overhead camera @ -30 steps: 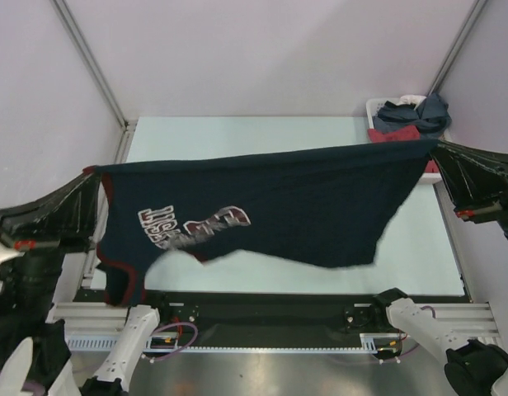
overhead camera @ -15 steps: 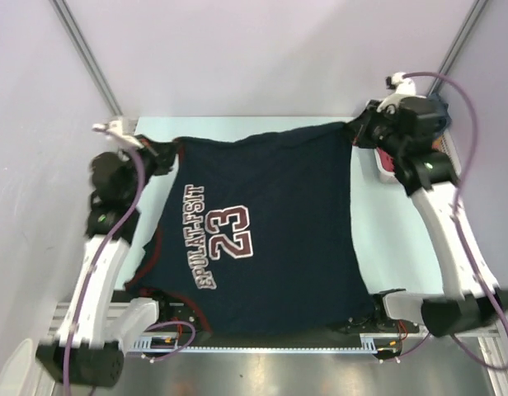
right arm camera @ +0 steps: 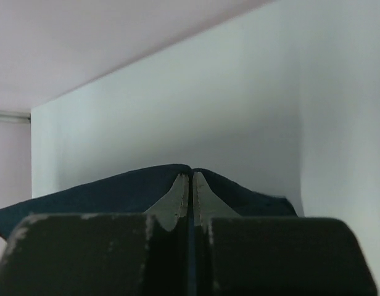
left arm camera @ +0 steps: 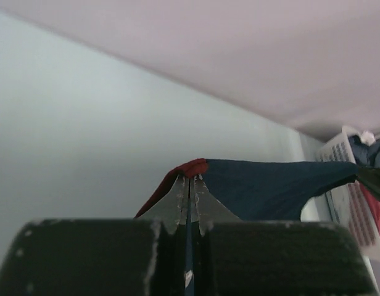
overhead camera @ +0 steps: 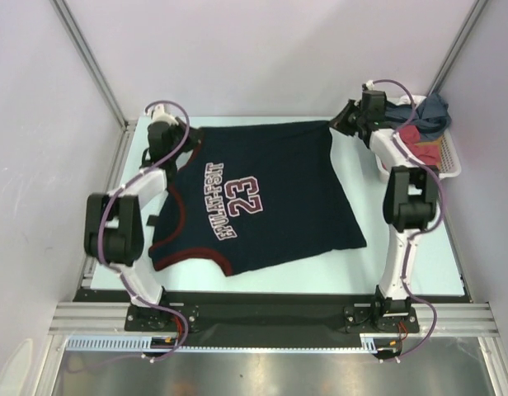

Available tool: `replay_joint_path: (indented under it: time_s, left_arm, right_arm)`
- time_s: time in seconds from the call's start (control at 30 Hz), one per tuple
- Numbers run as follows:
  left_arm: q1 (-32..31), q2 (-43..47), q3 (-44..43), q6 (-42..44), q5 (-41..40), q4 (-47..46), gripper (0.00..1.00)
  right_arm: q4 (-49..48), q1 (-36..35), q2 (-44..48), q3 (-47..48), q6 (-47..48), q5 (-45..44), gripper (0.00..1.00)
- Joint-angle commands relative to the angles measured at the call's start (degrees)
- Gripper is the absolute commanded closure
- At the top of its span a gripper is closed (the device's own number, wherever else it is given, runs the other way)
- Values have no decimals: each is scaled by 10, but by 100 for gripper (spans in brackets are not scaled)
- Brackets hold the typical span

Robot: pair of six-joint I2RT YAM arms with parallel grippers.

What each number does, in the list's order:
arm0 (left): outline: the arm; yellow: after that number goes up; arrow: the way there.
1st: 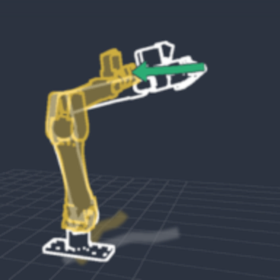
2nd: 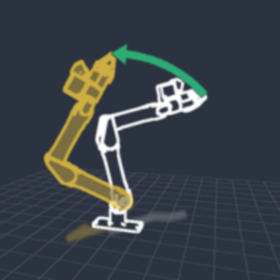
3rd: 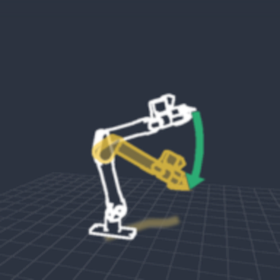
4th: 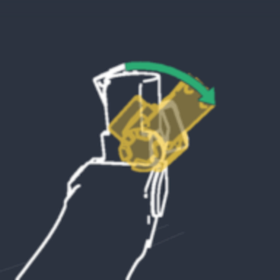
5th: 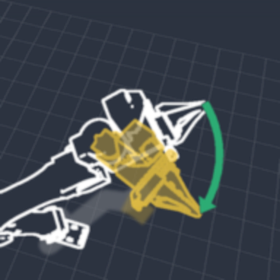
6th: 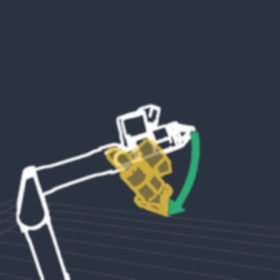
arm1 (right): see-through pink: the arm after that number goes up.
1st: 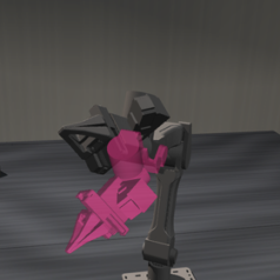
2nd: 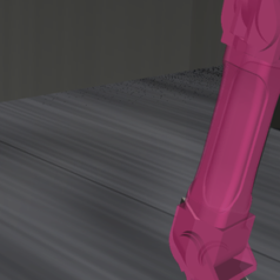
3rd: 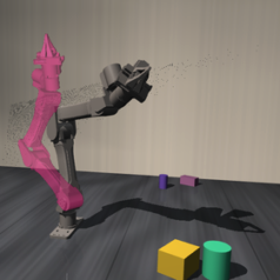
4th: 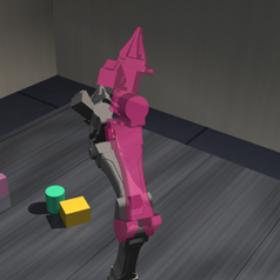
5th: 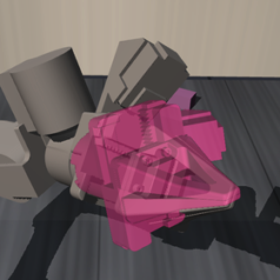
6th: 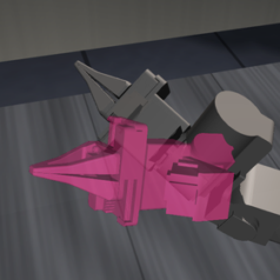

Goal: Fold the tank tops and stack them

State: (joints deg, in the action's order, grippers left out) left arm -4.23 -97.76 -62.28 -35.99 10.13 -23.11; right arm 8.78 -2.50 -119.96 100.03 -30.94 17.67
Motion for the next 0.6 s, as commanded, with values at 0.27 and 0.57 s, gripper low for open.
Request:
replay_joint_path:
  time_s: [0.27,0.57]
  left_arm:
    - [5,-335,-479,2,-36,139,25]
    - [2,-196,-404,29,-129,287,0]
  right_arm:
    - [-54,16,-274,421,-24,-83,0]
    - [-24,12,-87,159,-11,-64,38]
